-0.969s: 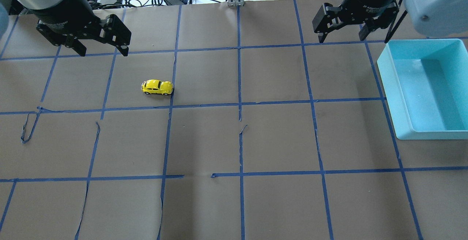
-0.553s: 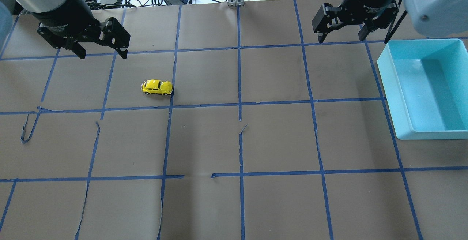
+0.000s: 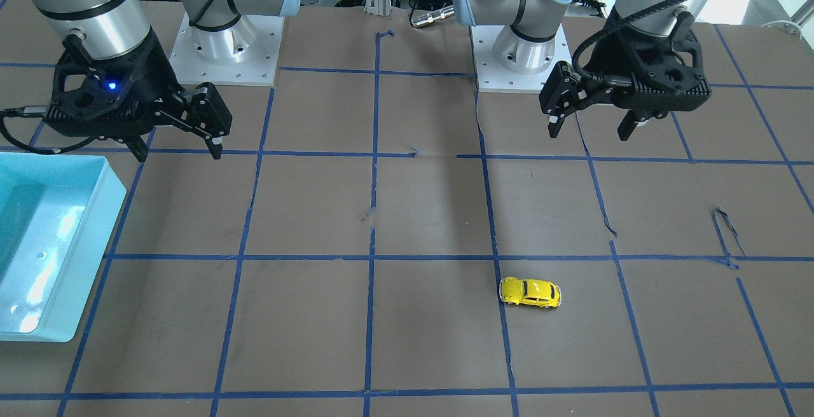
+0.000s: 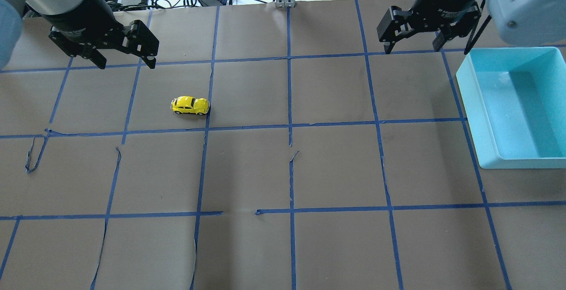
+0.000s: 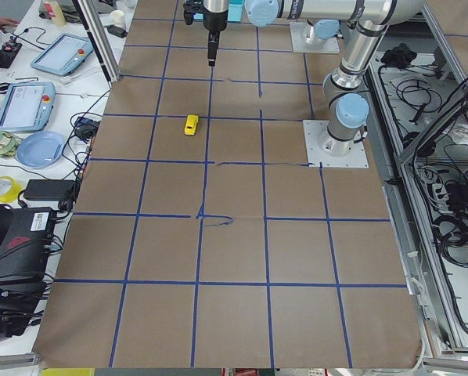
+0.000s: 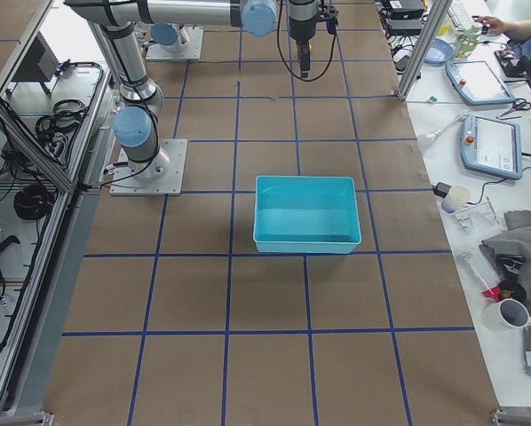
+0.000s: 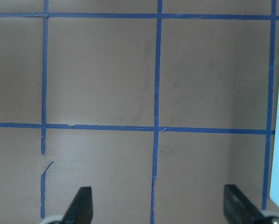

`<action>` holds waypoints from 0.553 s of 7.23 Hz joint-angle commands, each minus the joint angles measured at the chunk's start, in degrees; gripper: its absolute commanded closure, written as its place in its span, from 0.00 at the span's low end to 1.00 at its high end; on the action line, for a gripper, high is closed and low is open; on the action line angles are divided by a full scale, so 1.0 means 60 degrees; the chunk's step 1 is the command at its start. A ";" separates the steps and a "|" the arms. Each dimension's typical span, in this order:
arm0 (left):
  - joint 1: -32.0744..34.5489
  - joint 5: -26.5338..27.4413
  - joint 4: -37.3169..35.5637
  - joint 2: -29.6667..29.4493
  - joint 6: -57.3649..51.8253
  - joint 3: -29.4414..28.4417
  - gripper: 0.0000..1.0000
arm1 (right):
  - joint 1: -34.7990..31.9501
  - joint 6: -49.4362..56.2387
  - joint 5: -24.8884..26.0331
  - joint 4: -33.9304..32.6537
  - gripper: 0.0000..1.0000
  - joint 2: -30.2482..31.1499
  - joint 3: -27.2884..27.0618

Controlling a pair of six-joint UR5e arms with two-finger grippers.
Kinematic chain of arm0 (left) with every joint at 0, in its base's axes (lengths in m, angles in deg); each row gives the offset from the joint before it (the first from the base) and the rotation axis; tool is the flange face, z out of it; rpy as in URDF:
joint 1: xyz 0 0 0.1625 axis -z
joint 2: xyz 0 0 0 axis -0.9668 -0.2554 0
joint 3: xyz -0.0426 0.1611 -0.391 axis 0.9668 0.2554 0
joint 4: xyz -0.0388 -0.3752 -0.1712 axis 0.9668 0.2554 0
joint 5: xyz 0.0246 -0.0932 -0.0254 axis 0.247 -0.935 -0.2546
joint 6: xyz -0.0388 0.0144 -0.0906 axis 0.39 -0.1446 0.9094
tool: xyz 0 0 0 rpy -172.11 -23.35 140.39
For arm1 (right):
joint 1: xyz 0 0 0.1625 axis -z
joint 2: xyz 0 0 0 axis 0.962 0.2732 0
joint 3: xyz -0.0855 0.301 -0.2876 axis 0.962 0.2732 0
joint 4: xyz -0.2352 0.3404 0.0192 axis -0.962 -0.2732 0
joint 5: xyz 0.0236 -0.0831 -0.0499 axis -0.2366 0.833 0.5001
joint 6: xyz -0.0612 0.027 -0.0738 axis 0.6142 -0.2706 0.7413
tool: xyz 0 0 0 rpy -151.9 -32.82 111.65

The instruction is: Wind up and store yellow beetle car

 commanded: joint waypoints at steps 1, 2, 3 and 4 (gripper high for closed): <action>0.0001 0.0010 -0.0143 -0.0018 -0.0045 0.0010 0.05 | 0.0000 -0.0001 -0.0002 -0.0001 0.00 0.0006 -0.0021; 0.0030 -0.0019 -0.0159 -0.0018 -0.0074 0.0054 0.04 | 0.0000 -0.0001 -0.0002 -0.0001 0.00 0.0006 -0.0021; 0.0044 -0.0005 -0.0159 -0.0018 -0.0074 0.0054 0.03 | 0.0000 -0.0001 -0.0002 -0.0001 0.00 -0.0009 -0.0021; 0.0045 -0.0005 -0.0159 -0.0018 -0.0074 0.0054 0.02 | 0.0000 -0.0001 -0.0002 -0.0001 0.00 -0.0009 -0.0021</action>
